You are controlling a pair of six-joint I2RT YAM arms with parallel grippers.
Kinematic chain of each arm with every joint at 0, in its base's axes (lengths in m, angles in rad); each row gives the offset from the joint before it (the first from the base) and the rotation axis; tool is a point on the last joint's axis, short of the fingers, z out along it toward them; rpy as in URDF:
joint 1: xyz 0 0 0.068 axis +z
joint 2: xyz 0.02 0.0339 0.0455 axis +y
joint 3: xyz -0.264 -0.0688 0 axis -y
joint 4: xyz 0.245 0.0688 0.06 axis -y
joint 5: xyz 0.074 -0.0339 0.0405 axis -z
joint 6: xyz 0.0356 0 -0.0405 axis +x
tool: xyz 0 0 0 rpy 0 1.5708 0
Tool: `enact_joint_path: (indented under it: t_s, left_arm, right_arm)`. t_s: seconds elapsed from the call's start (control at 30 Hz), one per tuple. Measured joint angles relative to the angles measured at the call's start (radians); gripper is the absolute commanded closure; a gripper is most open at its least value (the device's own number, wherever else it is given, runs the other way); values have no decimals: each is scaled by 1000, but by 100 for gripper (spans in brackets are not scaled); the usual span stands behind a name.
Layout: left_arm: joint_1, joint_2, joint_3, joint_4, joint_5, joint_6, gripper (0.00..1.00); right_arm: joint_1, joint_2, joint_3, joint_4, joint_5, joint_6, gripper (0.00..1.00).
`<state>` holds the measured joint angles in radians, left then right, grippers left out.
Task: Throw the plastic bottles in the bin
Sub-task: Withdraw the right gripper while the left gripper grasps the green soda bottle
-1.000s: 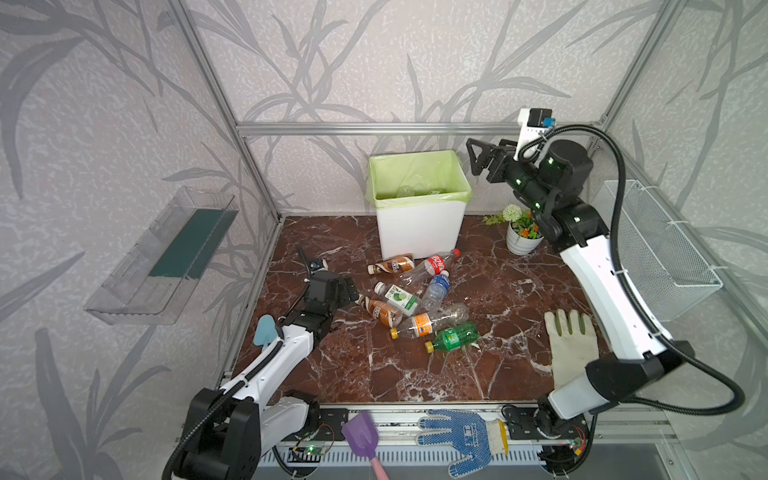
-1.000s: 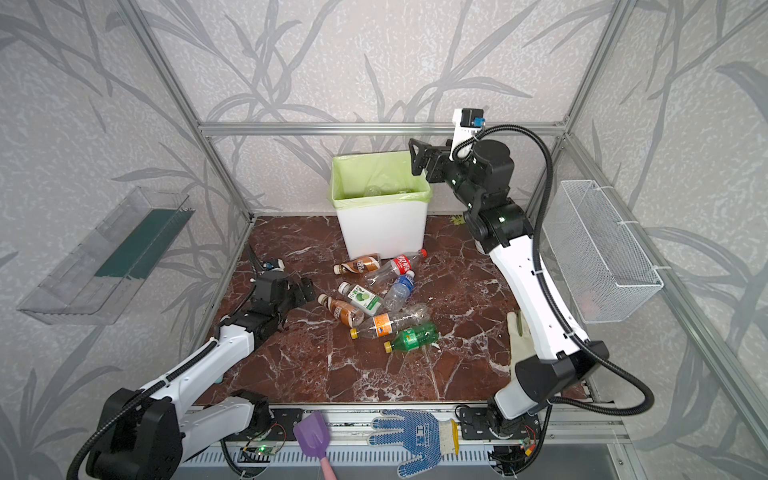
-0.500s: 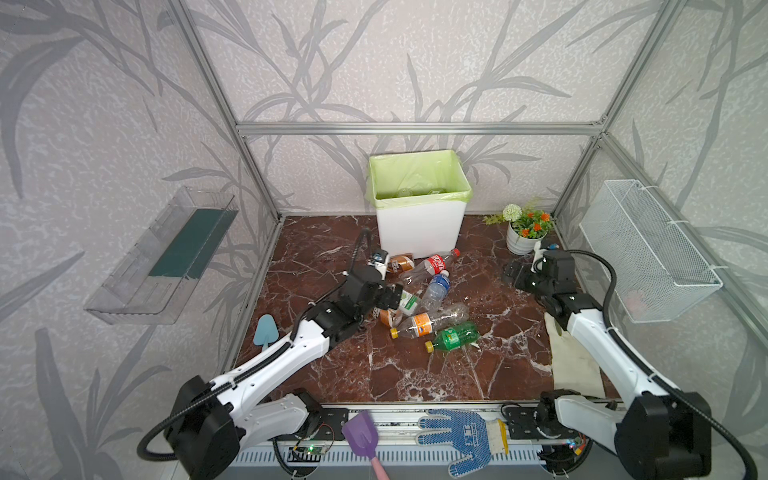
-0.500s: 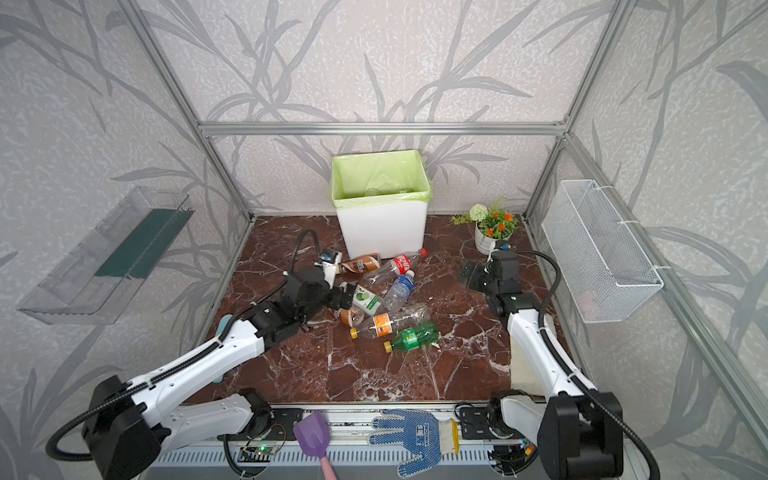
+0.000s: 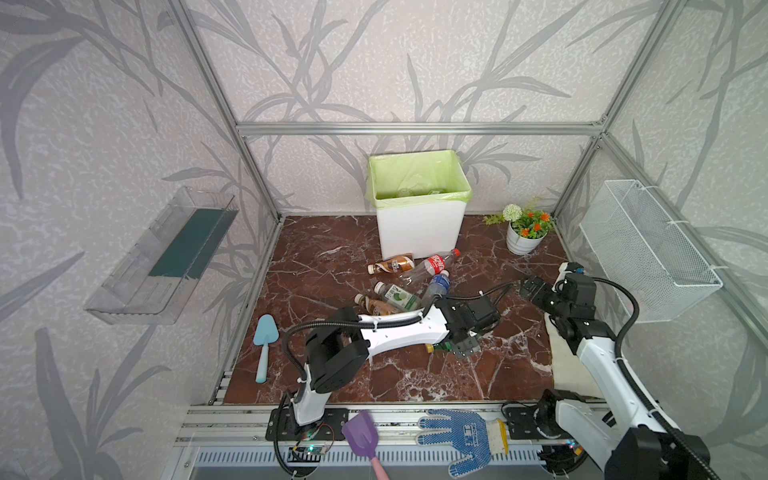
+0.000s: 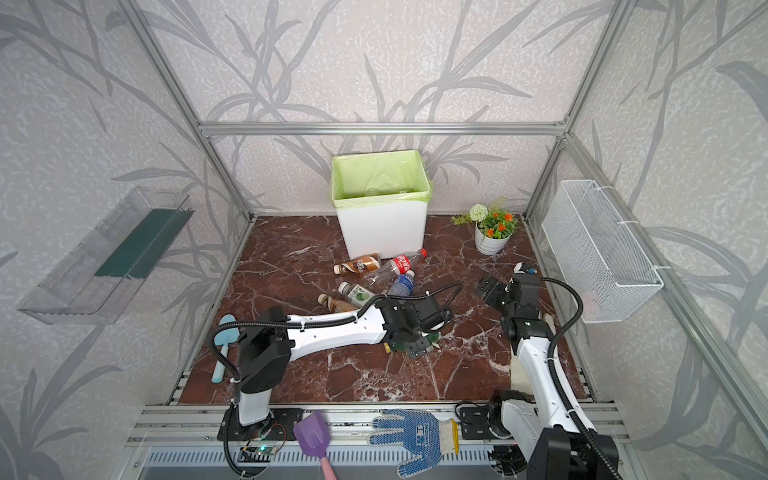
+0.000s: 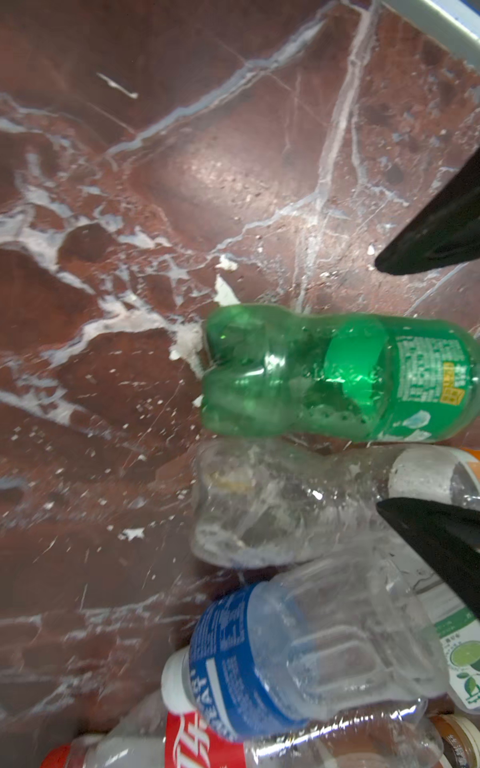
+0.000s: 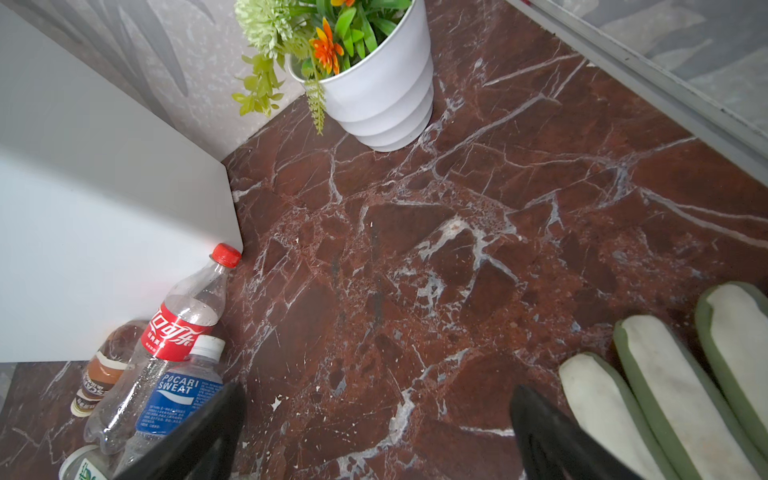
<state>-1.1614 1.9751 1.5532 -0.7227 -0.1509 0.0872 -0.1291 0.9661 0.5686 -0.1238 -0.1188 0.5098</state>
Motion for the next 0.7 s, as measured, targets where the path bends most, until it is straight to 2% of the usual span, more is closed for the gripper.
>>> enact_joint_path:
  t_s: [0.17,0.5,0.7]
  left_arm:
    - [-1,56,59,-87,1,0,24]
    - [1,180,130,-152,29,-1,28]
    - [1,189,145,-164,45,-3,47]
  right_arm:
    - [-8,26,-6,28,-29,22,1]
    - [-15,56,-13,53,-64,44,1]
    - [-17,64,-17,57,-69,48,1]
